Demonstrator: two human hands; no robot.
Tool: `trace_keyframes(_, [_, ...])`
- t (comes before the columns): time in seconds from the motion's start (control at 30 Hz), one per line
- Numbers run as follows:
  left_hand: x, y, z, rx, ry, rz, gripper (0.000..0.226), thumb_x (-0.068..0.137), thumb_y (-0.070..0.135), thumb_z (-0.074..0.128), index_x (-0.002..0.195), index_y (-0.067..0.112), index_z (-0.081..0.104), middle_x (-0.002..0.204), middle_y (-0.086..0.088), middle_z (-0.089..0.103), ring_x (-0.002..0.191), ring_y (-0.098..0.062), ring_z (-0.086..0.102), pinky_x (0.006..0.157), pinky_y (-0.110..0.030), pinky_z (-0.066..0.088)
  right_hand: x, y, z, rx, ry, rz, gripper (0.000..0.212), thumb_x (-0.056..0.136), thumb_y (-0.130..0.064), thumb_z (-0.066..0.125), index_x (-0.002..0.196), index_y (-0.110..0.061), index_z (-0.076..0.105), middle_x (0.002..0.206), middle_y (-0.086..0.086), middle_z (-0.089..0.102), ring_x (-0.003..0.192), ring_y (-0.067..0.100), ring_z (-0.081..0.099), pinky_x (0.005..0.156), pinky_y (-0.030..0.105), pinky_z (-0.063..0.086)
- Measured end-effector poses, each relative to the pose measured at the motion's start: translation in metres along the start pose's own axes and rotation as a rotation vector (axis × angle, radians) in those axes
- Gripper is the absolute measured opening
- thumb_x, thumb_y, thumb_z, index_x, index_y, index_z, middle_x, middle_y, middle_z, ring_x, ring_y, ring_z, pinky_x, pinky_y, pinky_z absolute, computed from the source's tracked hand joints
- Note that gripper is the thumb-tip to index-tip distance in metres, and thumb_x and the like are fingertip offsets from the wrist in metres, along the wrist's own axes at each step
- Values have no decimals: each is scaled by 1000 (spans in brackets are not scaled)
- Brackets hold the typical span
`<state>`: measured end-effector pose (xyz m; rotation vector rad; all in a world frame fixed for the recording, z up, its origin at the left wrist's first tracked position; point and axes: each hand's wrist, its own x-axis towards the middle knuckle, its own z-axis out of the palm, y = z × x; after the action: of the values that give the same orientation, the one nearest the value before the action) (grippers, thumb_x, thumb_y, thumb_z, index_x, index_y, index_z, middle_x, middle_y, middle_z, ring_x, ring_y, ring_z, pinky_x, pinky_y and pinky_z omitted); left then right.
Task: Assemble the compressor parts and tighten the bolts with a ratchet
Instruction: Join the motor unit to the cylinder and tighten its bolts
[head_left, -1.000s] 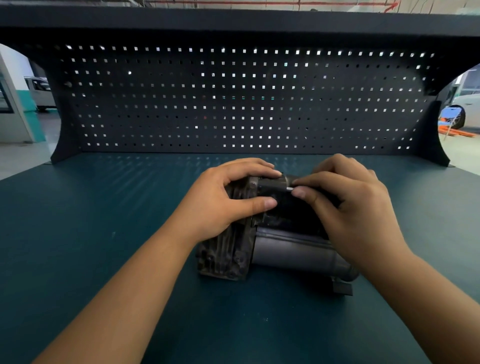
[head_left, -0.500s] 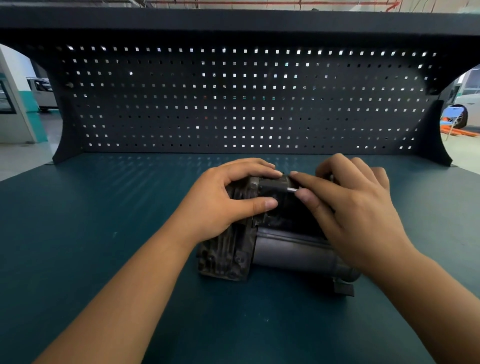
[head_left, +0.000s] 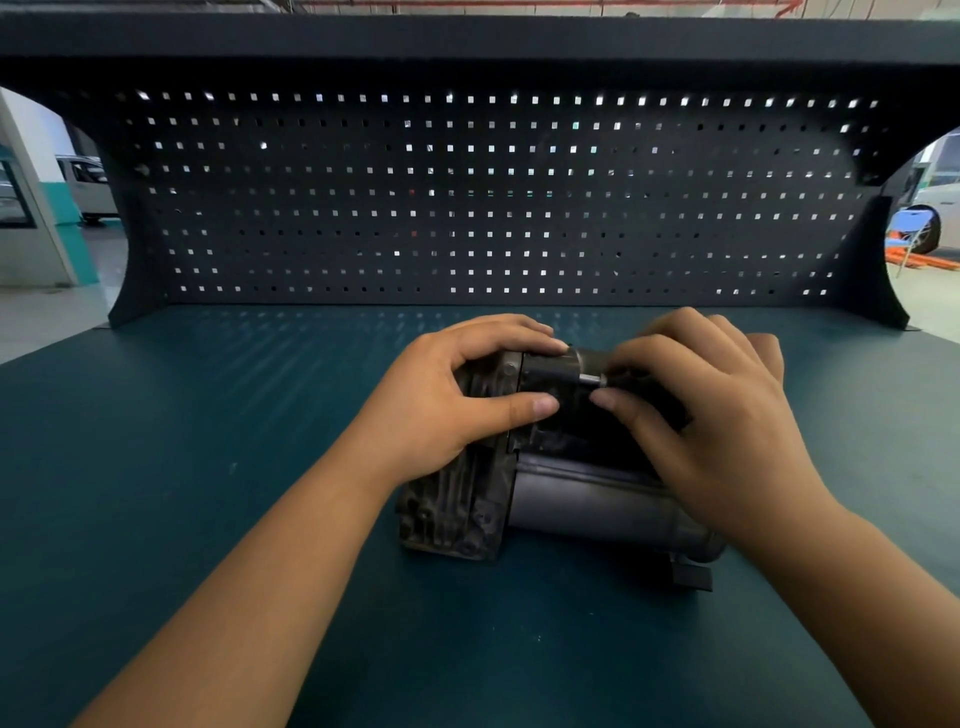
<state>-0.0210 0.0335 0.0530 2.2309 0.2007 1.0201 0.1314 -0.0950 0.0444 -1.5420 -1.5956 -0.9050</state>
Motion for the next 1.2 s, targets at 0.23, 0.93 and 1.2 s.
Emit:
trace_keyframes(0.23, [0,0,-1,12,-5,-4,32,68,30,74,97,41,66,115,21,62,112,6,54,97,-13,39,0,-2,2,-36,-5,-6,25,87,-34,53,87,-14,67,85,2,57,75,28,52,69,34,24])
trace_keyframes(0.93, [0,-1,-1,11,-5,-6,31,69,31,74,96,44,66,115,23,61,112,6,53,97,-13,39,0,-6,3,-109,42,-17,25,87,-31,53,88,-13,71,85,4,59,73,28,55,71,33,21])
trace_keyframes(1.2, [-1,-1,-1,20,-6,-1,31,69,30,74,96,44,65,115,22,61,112,7,53,96,-10,37,-2,-6,-3,-81,52,29,29,87,-37,53,99,-17,70,89,2,57,80,23,51,72,34,23])
